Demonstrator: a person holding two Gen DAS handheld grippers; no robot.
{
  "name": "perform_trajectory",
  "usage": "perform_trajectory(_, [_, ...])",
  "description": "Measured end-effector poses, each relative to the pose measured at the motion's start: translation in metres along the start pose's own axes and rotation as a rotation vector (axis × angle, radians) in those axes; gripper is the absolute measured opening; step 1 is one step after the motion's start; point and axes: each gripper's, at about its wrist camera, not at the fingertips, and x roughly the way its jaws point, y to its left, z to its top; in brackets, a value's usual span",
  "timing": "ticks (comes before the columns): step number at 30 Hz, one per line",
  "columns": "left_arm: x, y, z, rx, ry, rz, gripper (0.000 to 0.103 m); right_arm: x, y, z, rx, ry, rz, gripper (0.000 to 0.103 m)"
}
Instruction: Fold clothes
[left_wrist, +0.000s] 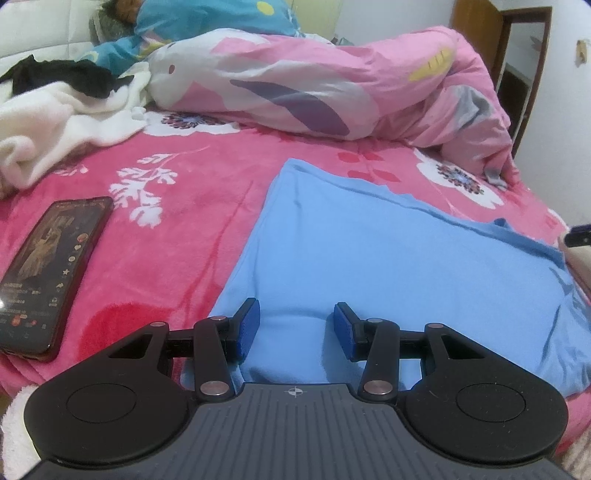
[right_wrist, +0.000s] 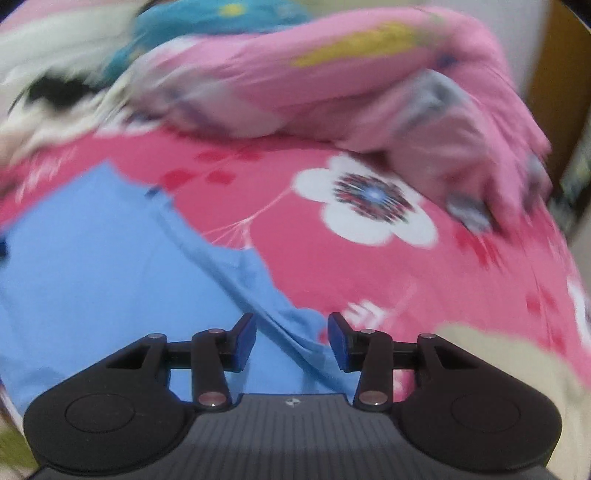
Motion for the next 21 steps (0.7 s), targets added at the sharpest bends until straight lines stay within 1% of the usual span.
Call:
perform_trajectory(1, [0.000,0.000,0.000,0.000,0.001,0.004,0.045,0.006,0.009,0.001,-0.057,0.000,0.000,0.042])
perform_trajectory(3, [0.000,-0.002,0.001,0.002,0.004,0.010,0.045,0.018,0.025,0.002,-0.159,0.003,0.006,0.037])
perform_trajectory(4, [0.000,-0.002,0.001,0.005,0.005,0.013,0.045,0.025,0.032,0.001,-0.208,0.006,0.000,0.031])
perform_trajectory(5, [0.000,-0.003,0.001,0.007,0.006,0.016,0.045,0.032,0.039,0.000,-0.257,0.009,-0.007,0.029])
perform_trajectory(6, [0.000,-0.004,0.001,0.009,0.007,0.018,0.045,0.038,0.043,-0.001,-0.289,0.010,-0.020,0.027])
perform_trajectory(7, [0.001,-0.004,0.001,0.011,0.007,0.019,0.045,0.044,0.046,-0.003,-0.317,0.015,-0.027,0.022])
perform_trajectory(8, [0.001,-0.004,0.000,0.012,0.006,0.021,0.045,0.050,0.049,-0.004,-0.345,0.021,-0.034,0.021])
perform_trajectory(10, [0.001,-0.005,0.000,0.016,0.004,0.024,0.045,0.055,0.050,-0.006,-0.372,0.023,-0.036,0.020])
perform_trajectory(11, [0.001,-0.005,-0.001,0.018,0.002,0.026,0.045,0.057,0.050,-0.007,-0.388,0.022,-0.036,0.017])
perform_trajectory(13, [0.001,-0.006,-0.001,0.021,-0.001,0.031,0.045,0.055,0.051,-0.008,-0.402,0.008,-0.045,0.006])
perform_trajectory(14, [0.001,-0.007,-0.001,0.022,-0.002,0.033,0.045,0.054,0.052,-0.008,-0.409,0.000,-0.050,0.004])
perform_trajectory(18, [0.001,-0.008,-0.003,0.022,-0.007,0.038,0.045,0.046,0.053,-0.010,-0.434,-0.044,-0.091,0.002])
perform_trajectory(21, [0.001,-0.008,-0.003,0.024,-0.009,0.039,0.045,0.044,0.054,-0.008,-0.453,-0.080,-0.139,0.001])
